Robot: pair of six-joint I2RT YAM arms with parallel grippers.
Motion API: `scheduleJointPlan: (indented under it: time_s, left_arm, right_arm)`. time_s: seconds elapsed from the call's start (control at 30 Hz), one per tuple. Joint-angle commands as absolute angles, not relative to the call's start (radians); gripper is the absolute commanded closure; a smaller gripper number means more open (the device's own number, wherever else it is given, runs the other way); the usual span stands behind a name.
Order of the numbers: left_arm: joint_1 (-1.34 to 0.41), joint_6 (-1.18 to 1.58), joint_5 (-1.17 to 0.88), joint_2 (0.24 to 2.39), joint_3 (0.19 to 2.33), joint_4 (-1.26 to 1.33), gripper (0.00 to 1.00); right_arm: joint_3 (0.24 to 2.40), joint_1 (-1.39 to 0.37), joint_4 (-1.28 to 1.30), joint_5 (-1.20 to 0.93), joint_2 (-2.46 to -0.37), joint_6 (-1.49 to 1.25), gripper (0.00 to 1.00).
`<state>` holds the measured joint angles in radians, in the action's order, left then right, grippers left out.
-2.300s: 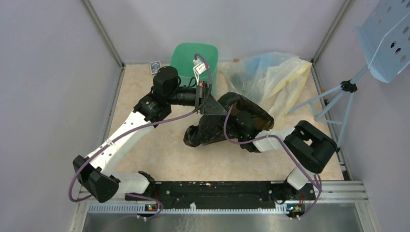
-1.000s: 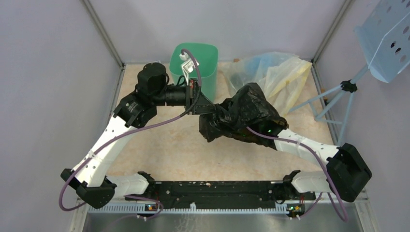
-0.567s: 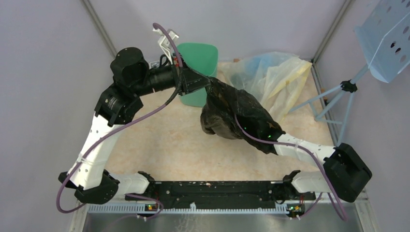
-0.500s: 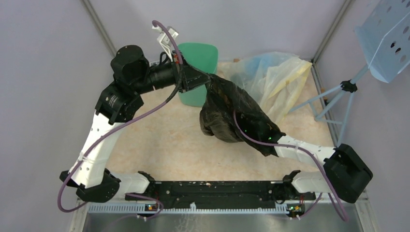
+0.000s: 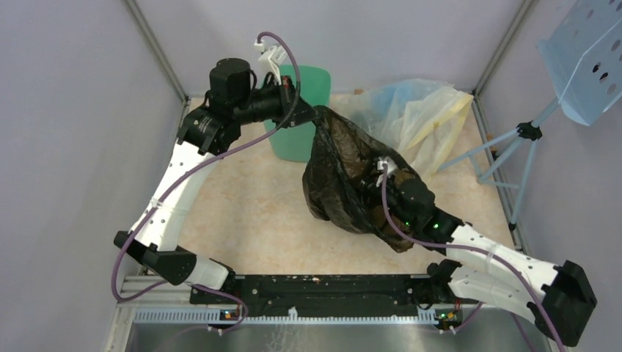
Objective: Put the trash bags into the trash bin
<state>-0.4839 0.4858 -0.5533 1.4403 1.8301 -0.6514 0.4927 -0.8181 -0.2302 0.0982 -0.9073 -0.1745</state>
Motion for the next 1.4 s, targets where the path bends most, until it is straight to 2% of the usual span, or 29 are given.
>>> scheduleJointPlan:
  time_s: [0.0, 0.37, 0.47, 0.6, 0.73, 0.9, 1.13, 1.37]
  left_arm:
    - [-0.477, 0.457, -0.567, 1.408, 1.838, -0.633, 1.0]
    - [-0.472, 0.453, -0.57, 1.379, 1.843, -0.648, 1.0]
    - [-0.466, 0.453, -0.547, 1.367, 1.83, -0.631, 1.0]
    - [-0.456, 0.465, -0.548, 1.366, 1.84, -0.606, 1.0]
    - [-0.449, 0.457, -0.542, 1.383, 1.862, -0.618, 1.0]
    - [-0.444, 0.423, -0.496, 1.386, 1.837, -0.646, 1.0]
    - [-0.437, 0.4, -0.473, 1.375, 1.83, -0.645, 1.0]
    - [-0.437, 0.393, -0.568, 1.389, 1.85, -0.62, 1.0]
  right_arm:
    - [0.653, -0.829, -0.137, 0.036, -0.831, -0.126, 0.48]
    - [1.038, -0.828, 0.167, -0.051, -0.81, -0.178, 0.28]
    - [1.063, -0.828, 0.206, -0.068, -0.82, -0.214, 0.29]
    - [0.963, -0.829, 0.194, -0.05, -0.814, -0.231, 0.35]
    - [0.867, -0.83, 0.196, -0.037, -0.784, -0.265, 0.34]
    - [0.869, -0.828, 0.277, -0.022, -0.696, -0.27, 0.32]
    - [1.008, -0.829, 0.454, -0.02, -0.629, -0.223, 0.3]
    - [1.234, -0.829, 0.502, -0.083, -0.723, -0.187, 0.29]
